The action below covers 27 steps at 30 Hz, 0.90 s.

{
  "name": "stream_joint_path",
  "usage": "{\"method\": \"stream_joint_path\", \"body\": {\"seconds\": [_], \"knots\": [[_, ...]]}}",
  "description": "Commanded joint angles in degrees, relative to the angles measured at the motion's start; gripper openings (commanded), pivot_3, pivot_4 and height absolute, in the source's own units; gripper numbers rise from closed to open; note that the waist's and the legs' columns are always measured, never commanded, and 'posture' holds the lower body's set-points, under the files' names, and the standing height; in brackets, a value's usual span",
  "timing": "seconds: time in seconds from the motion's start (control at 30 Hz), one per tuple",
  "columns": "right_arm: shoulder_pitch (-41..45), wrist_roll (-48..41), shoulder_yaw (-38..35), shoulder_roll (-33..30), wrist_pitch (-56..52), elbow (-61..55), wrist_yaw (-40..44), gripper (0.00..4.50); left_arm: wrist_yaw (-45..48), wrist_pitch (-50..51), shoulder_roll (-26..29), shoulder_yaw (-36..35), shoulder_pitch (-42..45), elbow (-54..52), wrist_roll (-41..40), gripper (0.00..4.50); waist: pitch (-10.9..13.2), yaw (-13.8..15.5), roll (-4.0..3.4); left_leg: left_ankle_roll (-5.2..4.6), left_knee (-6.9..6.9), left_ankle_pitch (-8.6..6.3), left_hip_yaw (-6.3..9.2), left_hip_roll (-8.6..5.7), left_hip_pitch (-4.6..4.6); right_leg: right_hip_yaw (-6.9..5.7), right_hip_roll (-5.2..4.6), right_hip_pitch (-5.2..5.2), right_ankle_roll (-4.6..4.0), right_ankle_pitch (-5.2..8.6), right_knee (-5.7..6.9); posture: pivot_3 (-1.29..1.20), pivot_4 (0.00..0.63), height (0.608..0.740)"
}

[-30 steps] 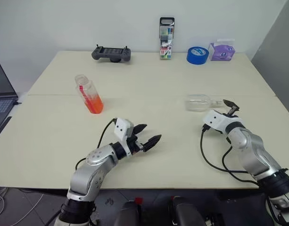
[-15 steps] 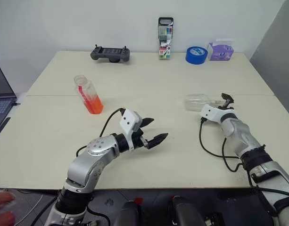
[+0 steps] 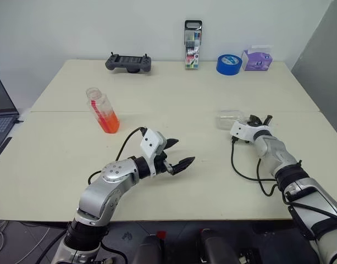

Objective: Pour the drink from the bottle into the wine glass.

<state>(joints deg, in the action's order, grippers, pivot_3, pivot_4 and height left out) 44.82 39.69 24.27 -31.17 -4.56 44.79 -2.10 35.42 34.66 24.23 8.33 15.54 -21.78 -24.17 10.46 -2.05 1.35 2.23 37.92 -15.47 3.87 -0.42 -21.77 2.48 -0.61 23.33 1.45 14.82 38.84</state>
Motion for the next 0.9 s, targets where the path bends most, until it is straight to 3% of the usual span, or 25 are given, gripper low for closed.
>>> {"method": "stream_joint_path", "body": {"seconds": [0.03, 0.13, 0.23, 0.3, 0.43, 0.67, 0.9], "knots": [[-3.0, -3.3, -3.8, 0.9, -3.6, -17.6, 6.0, 0.16, -0.8, -1.5, 0.8, -2.3, 0.0, 0.2, 1.1, 4.5, 0.0, -0.1, 0.0, 0.0, -0.02, 0.0, 0.04, 0.01, 0.0, -0.01, 0.0, 0.01, 0.0, 0.0, 0.0, 0.0, 0.15, 0.74], [-5.1, -12.9, -11.0, 7.1, -10.2, -31.1, 11.2, 0.16, -1.0, -1.4, 1.9, -5.1, -0.7, 0.4, 0.8, 4.5, 0.0, -0.6, -0.05, 0.0, -0.05, 0.0, 0.31, 0.08, -0.04, -0.01, 0.01, 0.08, 0.01, 0.0, 0.05, 0.0, 0.15, 0.74], [-4.7, -25.8, -19.8, 18.6, -18.0, -38.7, 12.2, 0.16, 1.0, -2.6, 3.7, -9.3, -2.7, -0.6, -1.6, 4.5, 0.0, -1.1, -0.07, 0.01, -0.07, -0.01, 0.38, 0.19, -0.05, -0.05, 0.0, 0.14, 0.0, 0.0, 0.1, 0.0, 0.15, 0.74], [-3.8, -35.0, -25.2, 26.8, -18.3, -40.3, 11.4, 0.16, 2.0, -2.0, 5.1, -14.0, -4.9, -2.4, -4.8, 4.5, 0.0, -0.9, -0.08, 0.03, -0.09, -0.02, 0.59, 0.23, -0.12, -0.18, -0.01, 0.15, 0.0, 0.0, 0.11, 0.0, 0.15, 0.74], [-5.3, -44.1, -27.3, 35.0, -12.2, -35.6, 14.6, 0.16, 5.2, -2.5, 9.9, -21.2, -12.9, -6.7, -7.3, 4.5, 0.1, -0.8, -0.12, 0.04, -0.11, -0.03, 0.61, 0.17, -0.16, -0.24, -0.14, 0.19, -0.03, 0.0, 0.08, 0.0, 0.15, 0.74], [-10.6, -40.5, -18.8, 36.3, 4.1, -21.3, 20.3, 0.16, 4.7, -0.1, 14.4, -30.4, -20.6, -10.9, -11.3, 4.5, 0.1, 0.1, -0.19, 0.04, -0.06, -0.04, 0.48, -0.06, -0.13, -0.2, -0.33, 0.1, -0.02, 0.01, -0.01, 0.0, 0.15, 0.74], [-11.5, -38.9, -16.6, 37.5, 14.7, -13.8, 19.3, 0.16, 2.7, -0.3, 13.7, -28.4, -19.6, -11.1, -10.7, 4.5, 0.1, -0.4, -0.19, 0.05, -0.1, -0.04, 0.44, 0.07, -0.04, -0.18, -0.22, 0.12, -0.02, 0.01, 0.04, 0.0, 0.15, 0.74]]}}
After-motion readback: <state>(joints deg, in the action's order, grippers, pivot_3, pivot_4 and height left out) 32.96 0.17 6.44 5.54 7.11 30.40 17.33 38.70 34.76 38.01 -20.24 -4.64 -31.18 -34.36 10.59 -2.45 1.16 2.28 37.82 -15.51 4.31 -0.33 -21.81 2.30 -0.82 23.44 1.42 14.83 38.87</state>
